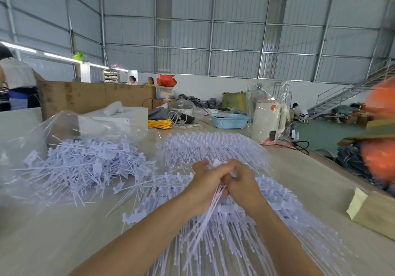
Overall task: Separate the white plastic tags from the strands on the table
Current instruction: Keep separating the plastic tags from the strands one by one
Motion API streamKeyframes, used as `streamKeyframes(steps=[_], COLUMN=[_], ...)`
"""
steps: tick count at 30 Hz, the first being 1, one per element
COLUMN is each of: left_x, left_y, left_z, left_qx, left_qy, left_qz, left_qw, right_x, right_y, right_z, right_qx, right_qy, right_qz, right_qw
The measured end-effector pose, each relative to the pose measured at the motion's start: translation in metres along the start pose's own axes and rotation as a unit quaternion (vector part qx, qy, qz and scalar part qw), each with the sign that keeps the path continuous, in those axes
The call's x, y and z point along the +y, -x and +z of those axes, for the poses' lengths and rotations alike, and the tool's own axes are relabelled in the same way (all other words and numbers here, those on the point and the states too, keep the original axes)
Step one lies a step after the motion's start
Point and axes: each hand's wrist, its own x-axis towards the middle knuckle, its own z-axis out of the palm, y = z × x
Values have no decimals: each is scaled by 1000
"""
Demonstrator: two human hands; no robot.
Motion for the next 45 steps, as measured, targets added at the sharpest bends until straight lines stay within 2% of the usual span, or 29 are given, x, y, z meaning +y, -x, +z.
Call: streamKeyframes(steps=[4, 6, 8, 12, 15, 18, 19, 21, 22, 25, 27, 29, 31, 33, 35, 36, 38, 39, 40, 41, 42, 44, 45], left_x=[4, 5, 3, 7, 9, 11, 10, 10, 11, 9, 9, 11, 13, 15, 25, 35, 63, 77, 90, 99, 103, 100, 96], left_y=[6, 9, 10, 10, 4, 3, 2, -1, -2, -5, -4, 3, 9, 10, 11, 11, 8, 4, -2, -6, -9, -15, -15], left_z=[-8, -12, -15, -12, -13, -5, -1, 5, 7, 5, -1, -5, -10, -18, -25, -30, -46, -56, -69, -84, -101, -138, -159], left_qx=[-48, -73, -69, -62, -48, -38, -34, -14, -18, -52, -59, -82, -96, -70, -18, 16, 80, 102, 126, 157, 194, 277, 313], left_qy=[-26, -95, -167, -177, -255, -301, -278, -157, -147, -199, -289, -310, -371, -426, -384, -312, -70, 53, 124, 126, 74, -116, -210], left_qz=[-34, -60, -34, 6, 11, 16, 22, 17, 19, 57, 81, 46, 54, 96, 148, 178, 224, 237, 243, 243, 230, 163, 121], left_qw=[998, 991, 983, 982, 966, 953, 960, 987, 989, 977, 952, 946, 922, 897, 911, 933, 969, 965, 954, 949, 951, 940, 918], right_x=[9, 12, 12, 9, 5, 3, 3, 3, 3, 2, 3, 4, 8, 9, 9, 10, 13, 14, 18, 22, 26, 34, 37], right_y=[-7, -8, -8, -3, 3, 3, 3, 3, 4, 2, -1, -5, -6, -5, -3, -3, -4, -5, -5, -5, -6, -6, -7], right_z=[-8, -12, -13, -5, 1, 0, -2, -6, -8, -10, -9, -12, -16, -16, -14, -13, -11, -11, -11, -10, -10, -8, -7], right_qx=[119, 152, 155, 59, -30, -61, -66, -84, -86, -34, 29, 88, 120, 97, 60, 51, 49, 52, 52, 44, 28, -13, -27], right_qy=[-23, -23, -29, -35, -22, -11, -18, -24, -23, -34, -54, -65, -93, -111, -132, -143, -135, -114, -87, -59, -33, 17, 41], right_qz=[10, 1, 4, 28, 38, 51, 59, 54, 44, 18, 7, -8, -3, 16, 39, 51, 69, 73, 77, 81, 88, 102, 104], right_qw=[993, 988, 987, 997, 999, 997, 996, 995, 995, 999, 998, 994, 988, 989, 989, 987, 987, 989, 992, 994, 995, 995, 993])
